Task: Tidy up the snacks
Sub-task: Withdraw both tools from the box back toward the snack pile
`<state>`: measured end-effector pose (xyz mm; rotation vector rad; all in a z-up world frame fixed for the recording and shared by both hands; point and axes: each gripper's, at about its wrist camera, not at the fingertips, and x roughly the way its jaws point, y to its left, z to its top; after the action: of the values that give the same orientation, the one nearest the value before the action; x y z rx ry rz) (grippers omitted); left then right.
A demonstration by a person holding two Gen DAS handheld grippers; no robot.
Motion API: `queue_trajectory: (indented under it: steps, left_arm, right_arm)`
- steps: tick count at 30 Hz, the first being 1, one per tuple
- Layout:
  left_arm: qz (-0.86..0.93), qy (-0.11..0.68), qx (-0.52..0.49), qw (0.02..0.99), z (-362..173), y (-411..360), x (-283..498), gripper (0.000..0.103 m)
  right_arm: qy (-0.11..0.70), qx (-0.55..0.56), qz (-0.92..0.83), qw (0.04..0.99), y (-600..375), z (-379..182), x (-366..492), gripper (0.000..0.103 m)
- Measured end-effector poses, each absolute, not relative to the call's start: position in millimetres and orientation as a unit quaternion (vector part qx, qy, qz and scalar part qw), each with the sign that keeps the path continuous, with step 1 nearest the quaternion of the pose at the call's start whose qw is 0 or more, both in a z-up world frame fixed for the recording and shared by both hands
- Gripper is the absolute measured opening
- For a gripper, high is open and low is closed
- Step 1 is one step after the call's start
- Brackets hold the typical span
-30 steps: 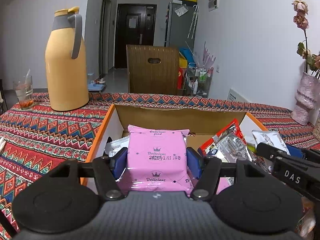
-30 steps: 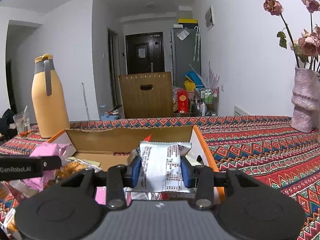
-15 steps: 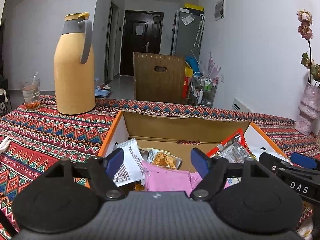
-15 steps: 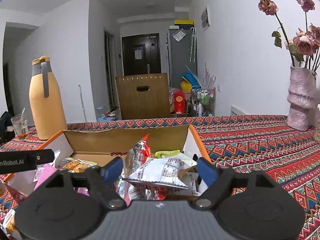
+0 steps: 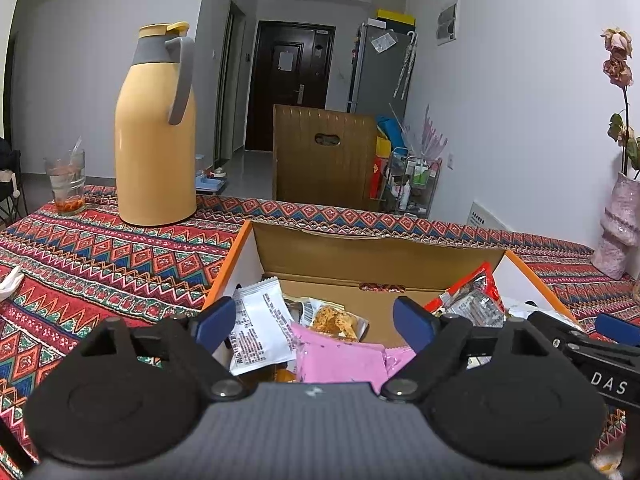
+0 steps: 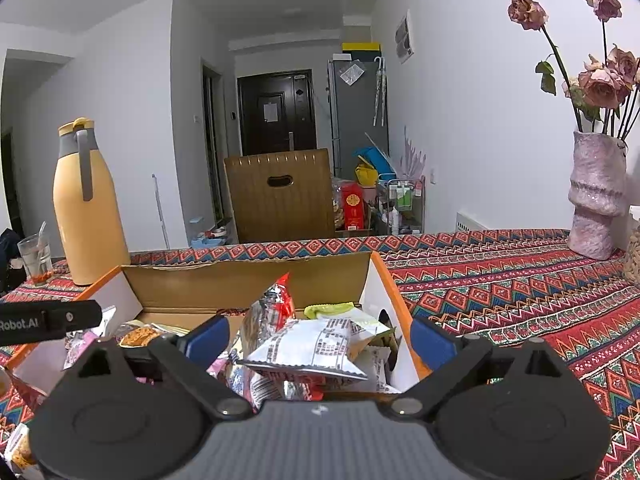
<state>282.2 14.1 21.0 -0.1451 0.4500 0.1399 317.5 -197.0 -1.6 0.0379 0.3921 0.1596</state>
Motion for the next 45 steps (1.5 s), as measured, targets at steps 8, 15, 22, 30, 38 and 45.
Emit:
queue_trajectory:
  steps: [8, 15, 22, 30, 38, 45]
  left_arm:
    - [0.067, 0.212, -0.07, 0.973, 28.3, 12.3, 275.3, 0.098]
    - [0.068, 0.186, -0.067, 0.978, 51.1, 15.6, 250.9, 0.103]
    - [0.067, 0.194, -0.046, 0.978, 57.7, 28.5, 224.0, 0.103]
    - [0.065, 0.21, -0.028, 0.975, 50.8, 49.0, 187.2, 0.103]
    - [0.068, 0.226, -0.001, 0.972, 35.1, 71.3, 159.8, 0.103]
    - [0.066, 0.224, -0.017, 0.972, 18.8, 85.5, 159.7, 0.103]
  right_arm:
    - [0.192, 0.023, 0.077, 0.978, -198.1, 0.3, 316.7, 0.103]
    - [0.181, 0.015, 0.077, 0.98, -197.1, 12.6, 302.5, 0.103]
    - [0.178, 0.0, 0.093, 0.98, -191.1, 24.6, 278.2, 0.103]
    - [0.194, -0.019, 0.115, 0.974, -185.8, 22.9, 238.1, 0.103]
    - [0.244, -0.02, 0.119, 0.962, -189.2, -1.1, 200.3, 0.103]
    - [0.271, -0.005, 0.096, 0.958, -193.7, -17.4, 186.3, 0.103]
